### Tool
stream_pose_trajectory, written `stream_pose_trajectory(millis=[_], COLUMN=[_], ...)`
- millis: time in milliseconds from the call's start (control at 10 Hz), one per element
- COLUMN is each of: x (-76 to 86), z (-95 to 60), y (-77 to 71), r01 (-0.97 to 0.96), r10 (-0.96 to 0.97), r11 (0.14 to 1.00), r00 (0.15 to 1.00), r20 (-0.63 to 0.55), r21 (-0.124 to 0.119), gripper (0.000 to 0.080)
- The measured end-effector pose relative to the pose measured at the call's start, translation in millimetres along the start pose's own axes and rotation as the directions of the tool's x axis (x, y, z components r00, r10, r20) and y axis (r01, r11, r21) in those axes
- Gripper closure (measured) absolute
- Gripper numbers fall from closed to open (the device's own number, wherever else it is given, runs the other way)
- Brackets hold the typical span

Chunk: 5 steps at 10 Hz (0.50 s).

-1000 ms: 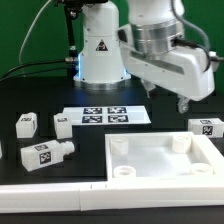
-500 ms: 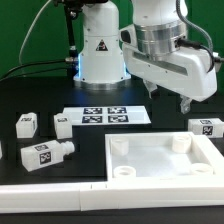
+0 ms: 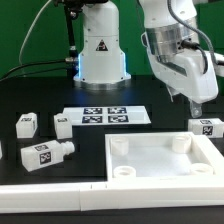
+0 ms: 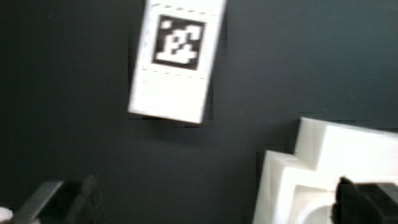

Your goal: Assemble square table

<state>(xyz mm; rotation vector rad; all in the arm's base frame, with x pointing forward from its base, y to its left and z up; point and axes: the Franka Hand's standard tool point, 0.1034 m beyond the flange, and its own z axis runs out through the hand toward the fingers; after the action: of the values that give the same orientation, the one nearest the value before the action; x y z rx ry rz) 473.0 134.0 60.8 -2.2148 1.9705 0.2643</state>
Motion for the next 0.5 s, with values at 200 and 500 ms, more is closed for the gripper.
stream_pose_trajectory(millis=[200,500], x=[4.7,11.0], z=[-0.3,2.9], y=[-0.3,6.0], r01=[-0.004,-0.028], r10=[0.004,0.016], r11=[1.0,0.989], r00=[1.0,0.997], r20=[0.017,0.081], r21=[0.024,0.148], gripper=[0.0151,0.0151])
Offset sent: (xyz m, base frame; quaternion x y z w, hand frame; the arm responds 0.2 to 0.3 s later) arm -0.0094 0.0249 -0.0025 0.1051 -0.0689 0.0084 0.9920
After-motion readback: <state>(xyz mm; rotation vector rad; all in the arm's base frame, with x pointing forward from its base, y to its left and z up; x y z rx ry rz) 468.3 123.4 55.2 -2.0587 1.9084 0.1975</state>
